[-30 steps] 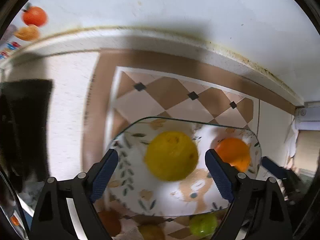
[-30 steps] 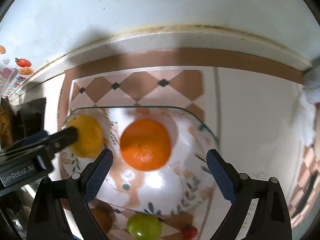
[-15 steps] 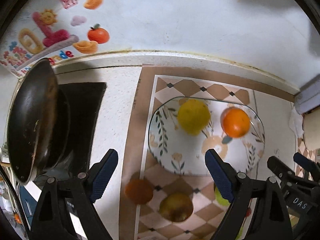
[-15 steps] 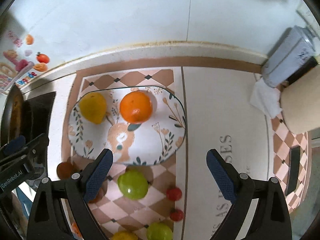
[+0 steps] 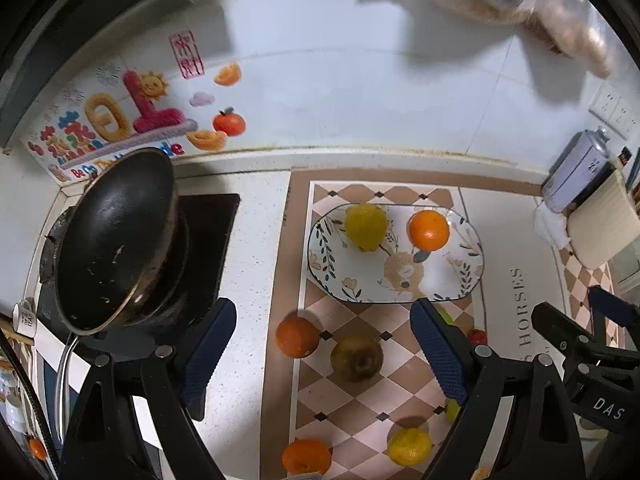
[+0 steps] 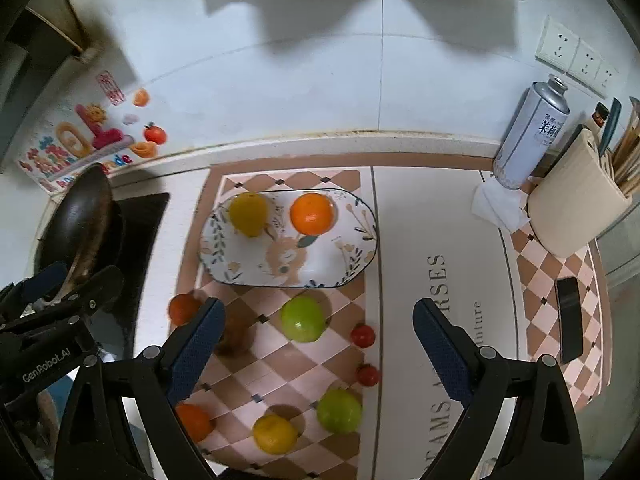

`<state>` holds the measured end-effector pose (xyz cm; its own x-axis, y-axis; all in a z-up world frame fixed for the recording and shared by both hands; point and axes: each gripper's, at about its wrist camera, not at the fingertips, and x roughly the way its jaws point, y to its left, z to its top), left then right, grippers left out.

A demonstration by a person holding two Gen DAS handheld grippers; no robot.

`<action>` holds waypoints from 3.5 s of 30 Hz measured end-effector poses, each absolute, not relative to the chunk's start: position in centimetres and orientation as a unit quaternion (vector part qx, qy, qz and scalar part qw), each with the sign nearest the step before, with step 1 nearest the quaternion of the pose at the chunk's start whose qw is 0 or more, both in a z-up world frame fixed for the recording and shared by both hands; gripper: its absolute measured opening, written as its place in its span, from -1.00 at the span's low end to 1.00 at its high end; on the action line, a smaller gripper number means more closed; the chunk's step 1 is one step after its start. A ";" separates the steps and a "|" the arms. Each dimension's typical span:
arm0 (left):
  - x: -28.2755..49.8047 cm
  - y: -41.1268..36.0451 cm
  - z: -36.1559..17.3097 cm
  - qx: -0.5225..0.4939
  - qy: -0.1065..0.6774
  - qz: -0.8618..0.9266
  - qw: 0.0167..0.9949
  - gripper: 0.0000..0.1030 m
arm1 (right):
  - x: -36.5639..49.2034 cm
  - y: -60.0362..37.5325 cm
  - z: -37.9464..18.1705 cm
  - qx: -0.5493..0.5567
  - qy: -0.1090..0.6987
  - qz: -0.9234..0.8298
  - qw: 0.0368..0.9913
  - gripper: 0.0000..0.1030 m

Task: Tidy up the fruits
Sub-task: 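Lift both tools away from the plate back toward the loose fruits, then grasp an orange with the left tool while the right tool grasps a yellow citrus, then carry both fruits onto the white plate and release them, then withdraw both tools from the plate toward the remaining fruits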

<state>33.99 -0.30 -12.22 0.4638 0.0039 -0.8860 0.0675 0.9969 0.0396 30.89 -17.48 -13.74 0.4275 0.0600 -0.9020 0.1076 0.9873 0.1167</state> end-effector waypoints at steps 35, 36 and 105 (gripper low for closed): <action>22.9 3.7 -34.3 -0.011 0.737 -0.038 0.675 0.19 | 23.4 -10.0 -35.6 0.077 0.767 0.107 0.628 0.21; 22.9 3.6 -34.3 -0.011 0.735 -0.037 0.677 0.18 | 23.5 -10.3 -35.7 0.077 0.767 0.107 0.628 0.22; 46.6 -0.6 -26.4 -0.014 0.677 -0.032 0.736 0.68 | 44.1 -18.8 -30.2 0.064 0.662 -0.015 0.746 0.84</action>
<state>46.60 -0.57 -26.42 0.0824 -0.0658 -0.9944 0.0273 0.9976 -0.0637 44.15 -18.81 -30.25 0.1221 0.0625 -0.9906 0.1066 0.9914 0.0757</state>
